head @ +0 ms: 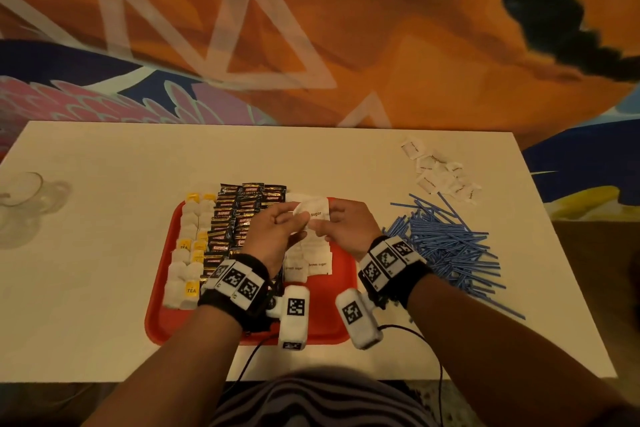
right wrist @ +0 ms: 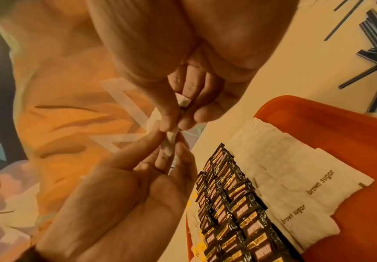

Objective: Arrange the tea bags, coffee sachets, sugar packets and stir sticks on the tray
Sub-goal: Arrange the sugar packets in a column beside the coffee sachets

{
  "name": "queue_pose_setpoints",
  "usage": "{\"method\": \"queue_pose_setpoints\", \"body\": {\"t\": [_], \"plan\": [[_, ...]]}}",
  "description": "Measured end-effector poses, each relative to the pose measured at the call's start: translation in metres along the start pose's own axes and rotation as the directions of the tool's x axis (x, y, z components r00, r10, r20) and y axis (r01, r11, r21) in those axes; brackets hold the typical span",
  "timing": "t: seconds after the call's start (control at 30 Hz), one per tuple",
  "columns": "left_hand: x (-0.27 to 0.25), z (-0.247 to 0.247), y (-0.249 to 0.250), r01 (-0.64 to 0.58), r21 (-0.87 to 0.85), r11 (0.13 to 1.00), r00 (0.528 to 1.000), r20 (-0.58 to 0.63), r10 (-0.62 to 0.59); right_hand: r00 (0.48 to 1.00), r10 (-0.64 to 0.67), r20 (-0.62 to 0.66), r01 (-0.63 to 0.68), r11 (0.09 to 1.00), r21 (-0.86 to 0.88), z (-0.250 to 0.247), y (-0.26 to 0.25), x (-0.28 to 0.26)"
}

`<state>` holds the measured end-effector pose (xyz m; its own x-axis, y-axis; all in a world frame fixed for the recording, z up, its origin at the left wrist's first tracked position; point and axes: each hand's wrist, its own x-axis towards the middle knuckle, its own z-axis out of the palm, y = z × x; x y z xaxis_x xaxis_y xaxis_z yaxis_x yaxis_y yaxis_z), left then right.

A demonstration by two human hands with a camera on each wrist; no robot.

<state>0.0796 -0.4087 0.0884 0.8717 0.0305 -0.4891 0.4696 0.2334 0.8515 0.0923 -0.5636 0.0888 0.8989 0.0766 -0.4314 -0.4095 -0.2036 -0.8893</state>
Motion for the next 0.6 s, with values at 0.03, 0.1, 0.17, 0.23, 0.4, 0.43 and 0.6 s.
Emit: {"method": "queue_pose_setpoints", "body": {"t": [0.03,0.1,0.17,0.23,0.4,0.43,0.6], "plan": [[0.000,0.000,0.000,0.026,-0.024,0.999,1.000,-0.014,-0.026,1.000,0.001,-0.011,-0.001,1.000,-0.014,-0.001,0.002,0.002],[0.001,0.000,0.001,0.059,-0.057,0.997,0.997,-0.052,-0.062,1.000,0.017,0.006,-0.017,1.000,-0.021,-0.001,0.002,0.003],[0.003,-0.001,-0.001,0.048,-0.037,0.998,0.996,-0.078,-0.050,0.998,0.033,0.052,-0.033,0.999,-0.003,-0.001,0.002,0.005],[0.003,-0.002,-0.004,-0.007,0.022,1.000,0.995,-0.097,0.009,0.996,0.059,0.067,-0.061,0.998,0.032,0.001,0.000,0.005],[0.004,-0.001,-0.002,-0.086,0.119,0.989,0.984,-0.144,0.102,0.989,0.139,-0.058,-0.125,0.973,0.194,0.005,0.009,0.015],[0.005,-0.001,-0.002,-0.096,0.121,0.988,0.981,-0.157,0.114,0.988,0.142,-0.060,-0.126,0.966,0.225,0.006,0.010,0.014],[0.009,-0.010,-0.010,-0.076,0.126,0.989,0.976,-0.192,0.100,0.998,0.062,-0.002,-0.062,0.998,-0.003,0.010,0.022,0.008]]}}
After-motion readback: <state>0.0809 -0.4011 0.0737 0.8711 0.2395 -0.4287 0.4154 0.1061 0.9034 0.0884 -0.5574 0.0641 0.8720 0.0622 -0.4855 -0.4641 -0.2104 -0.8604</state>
